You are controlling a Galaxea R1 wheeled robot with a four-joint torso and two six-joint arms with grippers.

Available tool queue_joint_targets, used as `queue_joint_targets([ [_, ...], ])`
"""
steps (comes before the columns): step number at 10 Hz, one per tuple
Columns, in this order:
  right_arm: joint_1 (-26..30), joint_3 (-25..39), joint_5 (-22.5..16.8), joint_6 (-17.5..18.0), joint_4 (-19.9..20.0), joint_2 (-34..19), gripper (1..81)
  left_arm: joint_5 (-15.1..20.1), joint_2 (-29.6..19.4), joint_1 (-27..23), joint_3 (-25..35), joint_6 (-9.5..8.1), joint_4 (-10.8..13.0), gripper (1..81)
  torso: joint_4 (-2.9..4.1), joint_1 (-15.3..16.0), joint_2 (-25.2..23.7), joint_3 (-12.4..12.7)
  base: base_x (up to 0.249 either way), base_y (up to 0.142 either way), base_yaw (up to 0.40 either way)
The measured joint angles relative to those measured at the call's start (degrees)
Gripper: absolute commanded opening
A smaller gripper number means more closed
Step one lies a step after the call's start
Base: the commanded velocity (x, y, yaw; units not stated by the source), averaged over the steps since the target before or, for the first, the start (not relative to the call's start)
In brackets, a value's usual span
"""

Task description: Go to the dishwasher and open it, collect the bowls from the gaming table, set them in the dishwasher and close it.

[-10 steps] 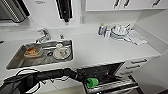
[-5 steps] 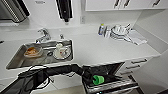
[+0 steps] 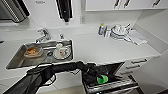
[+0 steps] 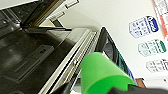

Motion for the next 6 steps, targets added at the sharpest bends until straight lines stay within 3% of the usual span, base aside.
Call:
queue_joint_targets([
  [3,0.02,0.06,0.05,0.0,0.0,0.28,1.0,0.33,0.16,0.44,-0.99,0.05,0.0,81.1,0.0,0.0,0.0,0.0,0.0,0.0,0.0],
  [6,0.02,0.11,0.02,0.0,0.0,0.2,1.0,0.41,-3.5,3.6,-0.99,0.17,0.0,81.1,0.0,0.0,0.02,0.0,0.0,0.0,0.0],
])
